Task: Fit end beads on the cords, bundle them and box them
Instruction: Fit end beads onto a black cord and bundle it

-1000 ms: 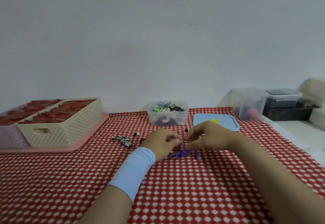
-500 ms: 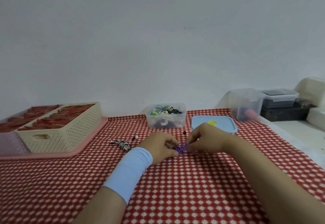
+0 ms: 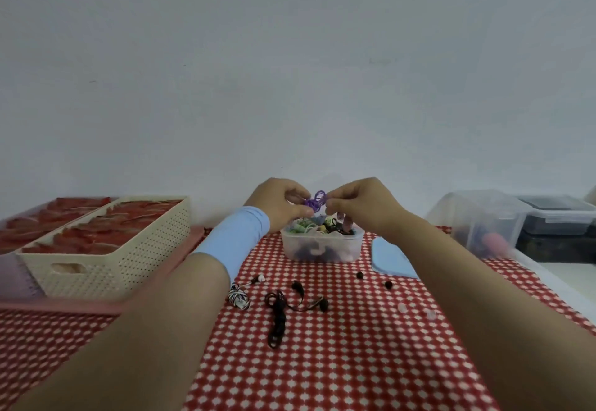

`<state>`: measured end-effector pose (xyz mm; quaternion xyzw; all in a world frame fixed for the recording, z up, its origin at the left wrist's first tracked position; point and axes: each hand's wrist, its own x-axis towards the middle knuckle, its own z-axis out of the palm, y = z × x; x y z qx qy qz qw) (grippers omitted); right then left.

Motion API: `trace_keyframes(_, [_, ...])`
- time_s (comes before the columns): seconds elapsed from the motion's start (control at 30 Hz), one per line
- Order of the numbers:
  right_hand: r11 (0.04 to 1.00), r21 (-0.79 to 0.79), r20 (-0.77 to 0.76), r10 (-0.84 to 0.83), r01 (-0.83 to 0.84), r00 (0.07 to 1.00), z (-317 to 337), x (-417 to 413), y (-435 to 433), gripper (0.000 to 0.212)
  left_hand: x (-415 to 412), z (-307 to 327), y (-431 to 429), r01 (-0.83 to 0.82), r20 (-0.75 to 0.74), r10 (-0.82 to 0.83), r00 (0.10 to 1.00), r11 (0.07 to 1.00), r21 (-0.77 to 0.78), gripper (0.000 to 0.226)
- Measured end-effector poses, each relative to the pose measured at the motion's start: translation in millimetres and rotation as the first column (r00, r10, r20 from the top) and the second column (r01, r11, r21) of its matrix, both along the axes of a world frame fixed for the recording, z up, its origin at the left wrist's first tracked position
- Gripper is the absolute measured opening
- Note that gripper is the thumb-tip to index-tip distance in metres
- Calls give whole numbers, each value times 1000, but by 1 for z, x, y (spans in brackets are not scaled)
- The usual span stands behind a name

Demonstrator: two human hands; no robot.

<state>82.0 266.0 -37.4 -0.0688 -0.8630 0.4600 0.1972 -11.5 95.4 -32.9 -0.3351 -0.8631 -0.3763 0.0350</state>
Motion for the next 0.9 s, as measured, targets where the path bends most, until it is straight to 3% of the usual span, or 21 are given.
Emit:
trace_keyframes(0.1, [997, 64, 32, -49, 47, 998, -4, -33, 4, 11, -25, -5, 6, -45, -3, 45, 999, 999, 0, 30])
trace_keyframes(0.23, [959, 284, 178, -55, 3, 983, -18, -58, 8, 9, -45, -23, 12, 30, 55, -20, 998, 980, -194, 37])
trace_keyframes(0.3, [938, 347, 185, -63, -5, 981, -22, -60, 9, 15, -50, -30, 10, 38, 29, -33, 999, 979, -199, 36])
trace_keyframes(0.4, [943, 332, 128, -19, -24, 992, -23, -58, 10, 16, -54, -35, 3, 15, -38, -22, 999, 983, -181, 24])
trace_keyframes(0.5, [900, 425, 195, 11, -95, 981, -29, -58, 3, 15, -50, -42, -4, 20, -54, -35, 998, 965, -261, 8])
trace_keyframes(0.6, [840, 530, 241, -21, -114, 970, -31, -58, 0, 17, -43, -43, -8, -6, -102, -22, 994, 963, -270, 11])
trace_keyframes(0.73, [821, 567, 158, -33, -64, 987, -22, -47, -6, 23, -27, -36, -13, 3, -123, -35, 992, 967, -256, 17])
trace_keyframes(0.9, [678, 712, 320, -78, -185, 944, -23, -35, -17, 30, -7, -37, -16, 56, -95, -108, 990, 896, -440, 34])
